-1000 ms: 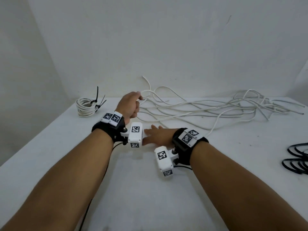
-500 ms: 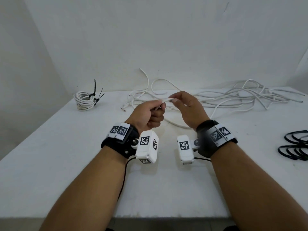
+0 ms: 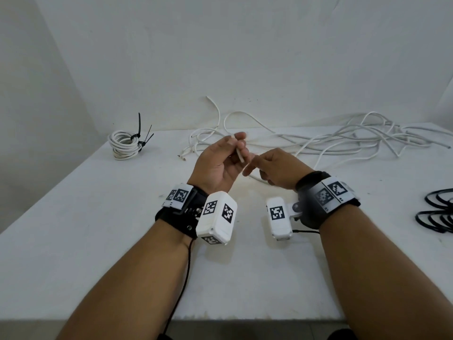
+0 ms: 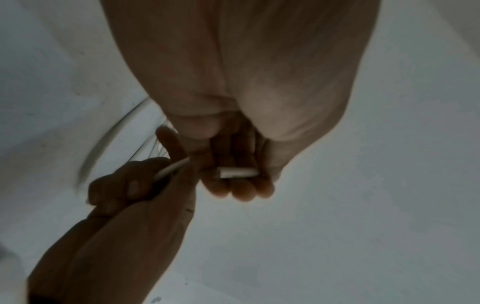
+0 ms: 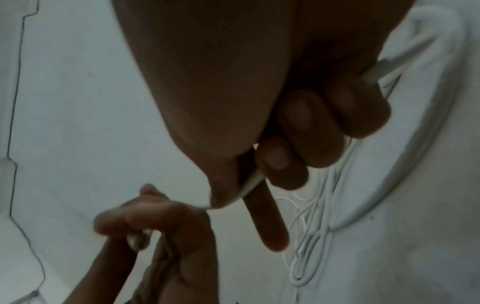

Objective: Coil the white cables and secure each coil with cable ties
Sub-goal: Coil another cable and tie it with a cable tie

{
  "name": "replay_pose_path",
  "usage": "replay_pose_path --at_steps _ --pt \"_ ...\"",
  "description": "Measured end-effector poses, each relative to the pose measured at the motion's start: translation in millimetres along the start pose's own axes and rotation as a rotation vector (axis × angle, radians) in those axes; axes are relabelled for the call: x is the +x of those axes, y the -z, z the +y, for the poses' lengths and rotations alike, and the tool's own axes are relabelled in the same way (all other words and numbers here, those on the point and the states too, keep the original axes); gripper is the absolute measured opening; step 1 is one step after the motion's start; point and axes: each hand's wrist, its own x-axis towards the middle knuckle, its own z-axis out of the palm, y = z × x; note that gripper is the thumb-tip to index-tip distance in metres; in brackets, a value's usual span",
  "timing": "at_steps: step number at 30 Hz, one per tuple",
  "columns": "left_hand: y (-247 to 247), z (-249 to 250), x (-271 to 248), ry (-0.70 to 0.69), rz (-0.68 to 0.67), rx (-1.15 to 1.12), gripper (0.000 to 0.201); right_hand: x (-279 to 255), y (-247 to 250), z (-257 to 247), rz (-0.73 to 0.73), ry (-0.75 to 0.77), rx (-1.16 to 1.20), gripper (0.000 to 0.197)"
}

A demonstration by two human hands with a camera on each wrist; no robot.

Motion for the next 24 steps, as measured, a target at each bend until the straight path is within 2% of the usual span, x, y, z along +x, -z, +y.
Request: replay_pose_path --at_steps 2,7,11,14,17,20,24 --pt "6 2 5 -0.08 0.093 -0.024 0.014 -2 0 1 -0.034 -0.014 -0.099 0.043" --pt "13 -4 7 -0.185 0.2 0.21 0.018 -6 2 -8 -0.094 0.003 -0.194 0.038" --pt "15 -8 8 -0.23 0.188 0.485 0.017 -8 1 -12 -0.151 0.04 -0.29 0.029" --pt "18 -10 6 -0.222 0.118 0.864 0.017 -11 -1 -9 -0.17 0.075 -0.369 0.028" --pt "19 -7 4 -0.161 0.033 1.181 0.016 -12 -2 -6 -0.04 0.137 -0.313 0.016" --pt "19 -2 2 -0.025 -0.075 1.365 0.021 -11 4 -4 0.118 0.176 -0.164 0.019" --pt "16 1 -1 0.151 -0.2 1.114 0.029 -11 9 -1 0.213 0.26 -0.058 0.026"
